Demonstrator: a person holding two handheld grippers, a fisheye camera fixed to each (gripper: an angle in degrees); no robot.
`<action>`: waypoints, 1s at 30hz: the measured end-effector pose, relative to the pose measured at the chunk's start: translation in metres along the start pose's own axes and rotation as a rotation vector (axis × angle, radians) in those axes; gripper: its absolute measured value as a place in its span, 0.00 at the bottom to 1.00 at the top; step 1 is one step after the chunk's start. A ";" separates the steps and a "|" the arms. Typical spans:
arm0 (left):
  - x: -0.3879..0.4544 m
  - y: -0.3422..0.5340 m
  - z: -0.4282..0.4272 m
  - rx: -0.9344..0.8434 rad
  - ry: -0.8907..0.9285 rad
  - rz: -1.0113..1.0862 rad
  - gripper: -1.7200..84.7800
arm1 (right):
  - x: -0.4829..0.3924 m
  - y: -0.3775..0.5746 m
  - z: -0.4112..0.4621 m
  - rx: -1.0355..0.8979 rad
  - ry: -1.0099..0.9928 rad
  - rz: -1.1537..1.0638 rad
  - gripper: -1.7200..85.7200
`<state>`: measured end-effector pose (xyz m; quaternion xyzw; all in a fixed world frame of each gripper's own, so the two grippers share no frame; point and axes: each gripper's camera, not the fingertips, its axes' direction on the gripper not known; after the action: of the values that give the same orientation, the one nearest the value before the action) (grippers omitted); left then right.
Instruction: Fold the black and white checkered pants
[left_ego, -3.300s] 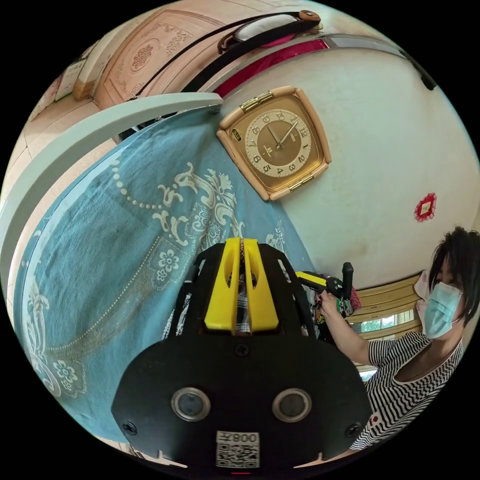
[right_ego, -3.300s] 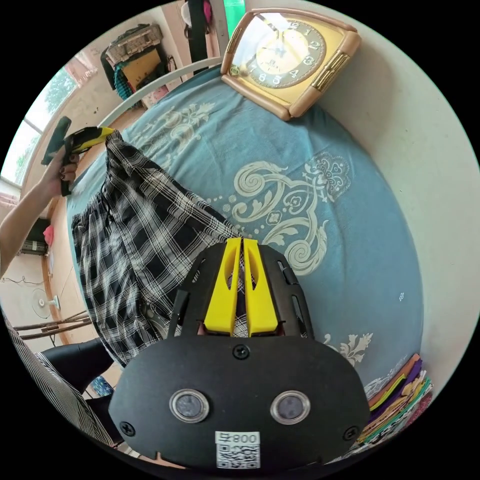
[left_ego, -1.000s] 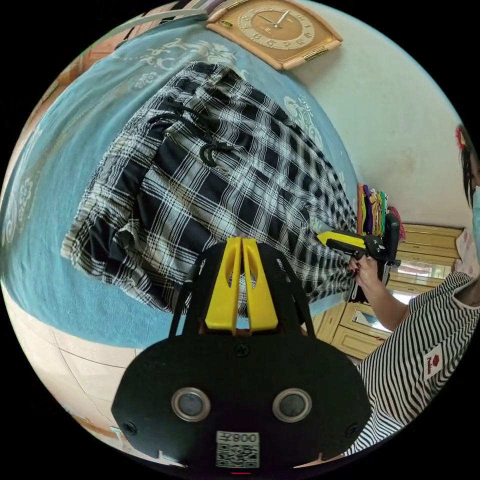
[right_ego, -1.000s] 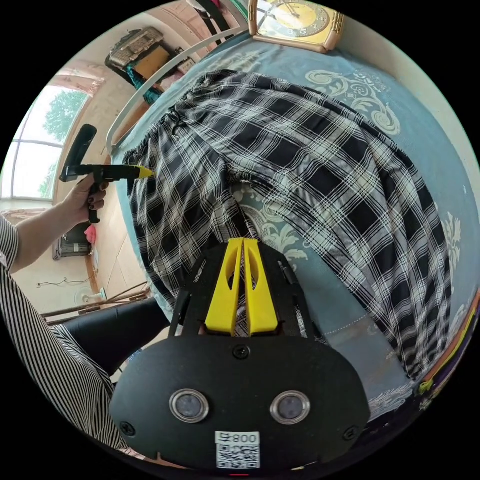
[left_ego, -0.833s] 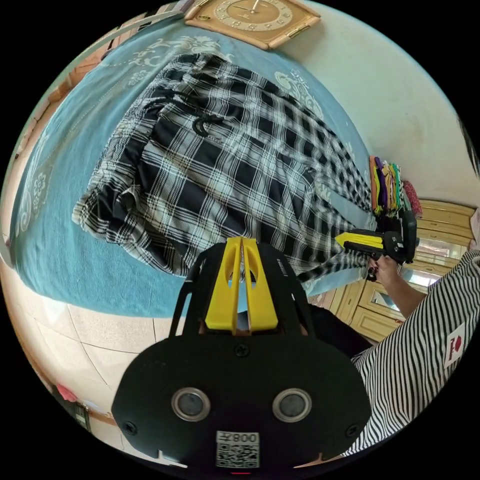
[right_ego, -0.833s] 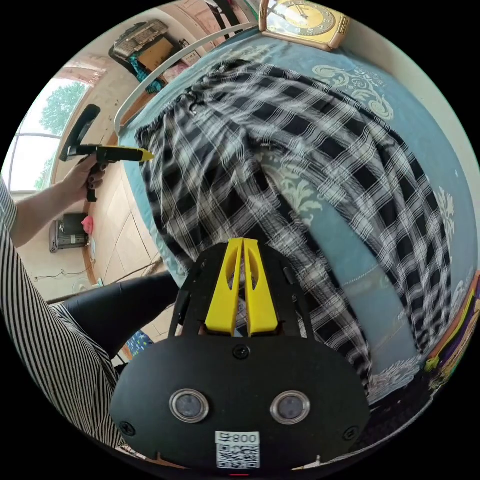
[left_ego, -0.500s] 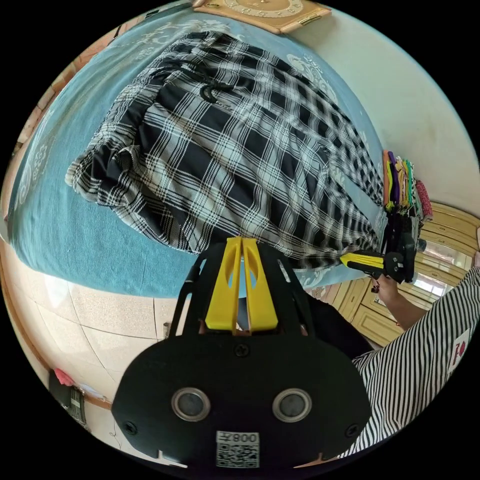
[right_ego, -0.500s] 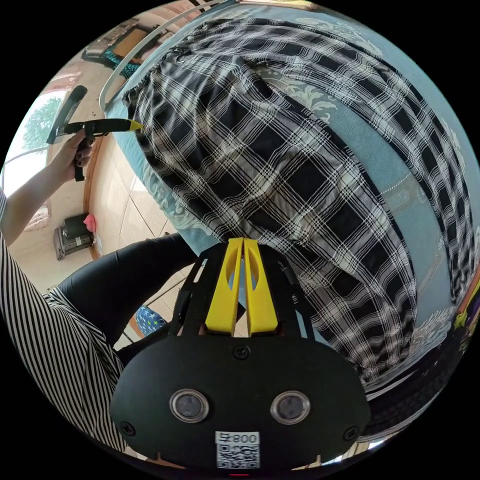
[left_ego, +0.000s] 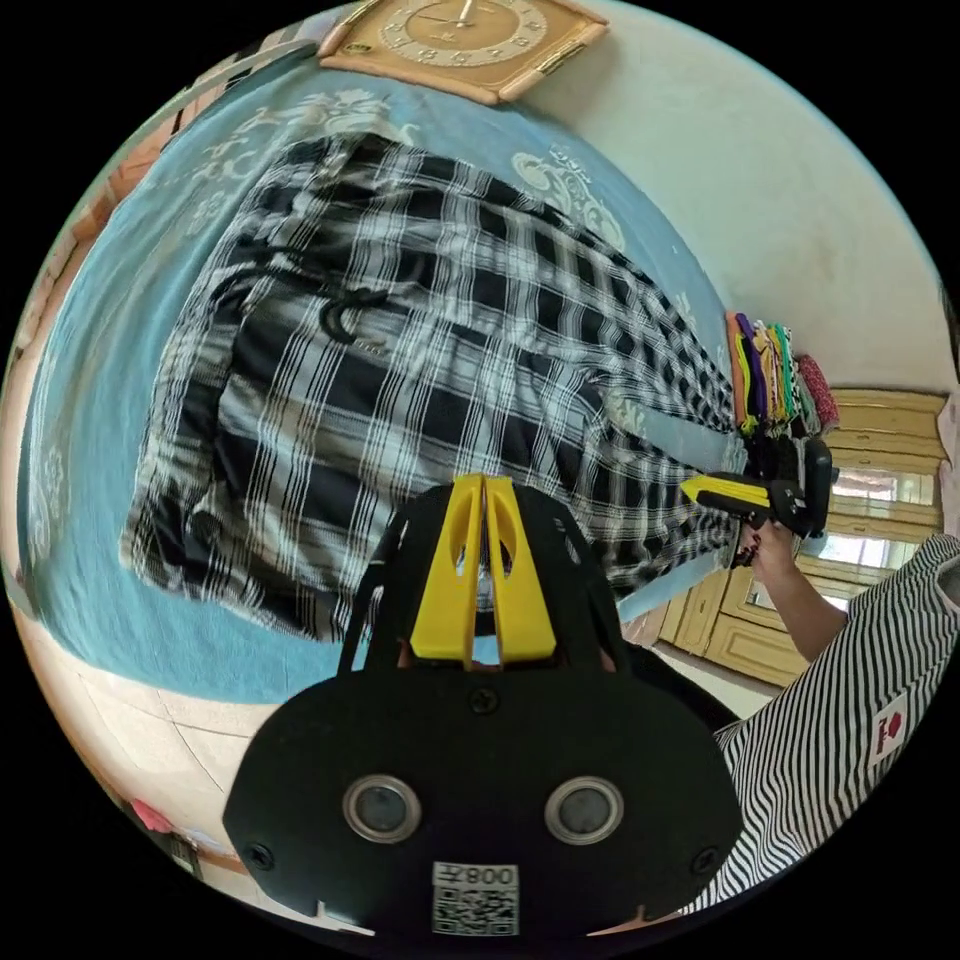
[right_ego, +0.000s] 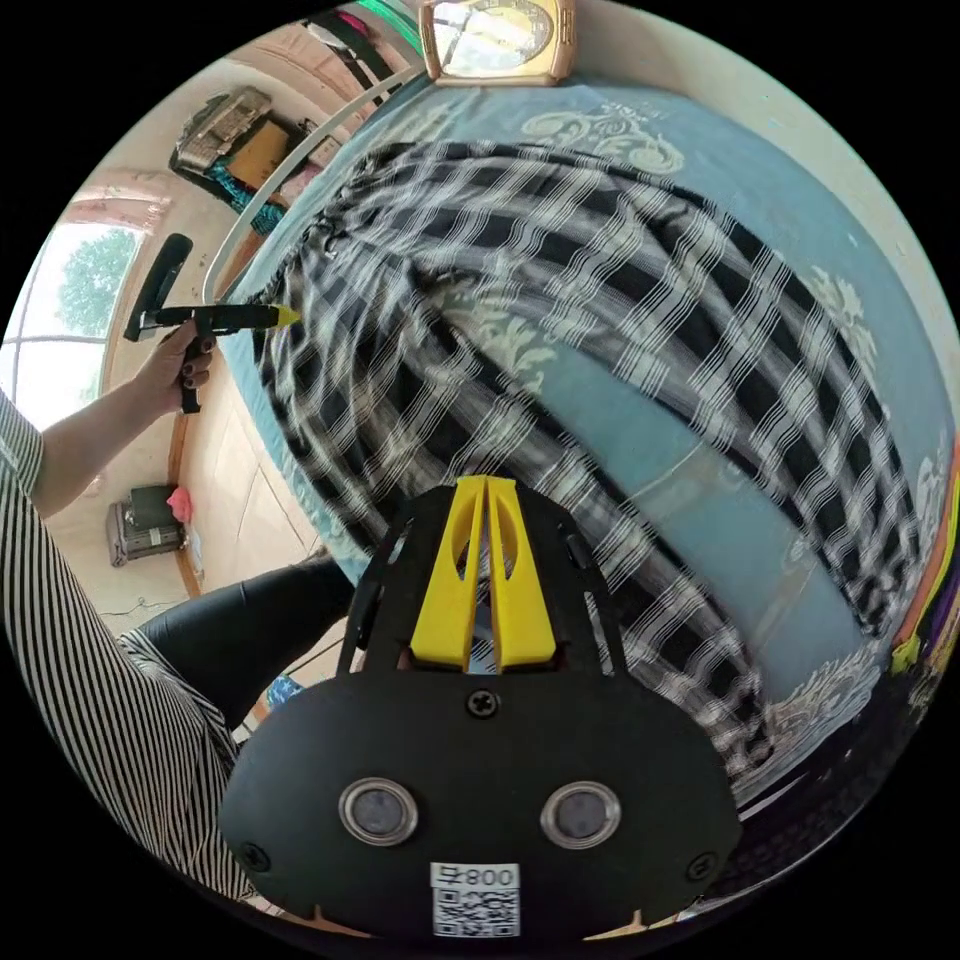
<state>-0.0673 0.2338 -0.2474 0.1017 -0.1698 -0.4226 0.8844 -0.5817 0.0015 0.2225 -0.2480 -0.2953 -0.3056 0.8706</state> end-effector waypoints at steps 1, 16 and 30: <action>0.009 -0.013 0.005 0.018 0.004 0.049 0.02 | 0.010 -0.010 -0.006 0.032 0.048 -0.001 0.02; 0.092 -0.076 0.077 -0.137 0.059 0.292 0.02 | 0.074 -0.031 -0.024 0.067 0.110 0.139 0.02; 0.132 -0.091 0.076 -0.184 0.051 0.305 0.02 | 0.114 -0.002 -0.064 0.143 0.062 0.334 0.02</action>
<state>-0.0838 0.0711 -0.1780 0.0042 -0.1214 -0.2944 0.9479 -0.4869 -0.0826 0.2542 -0.2214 -0.2440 -0.1426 0.9333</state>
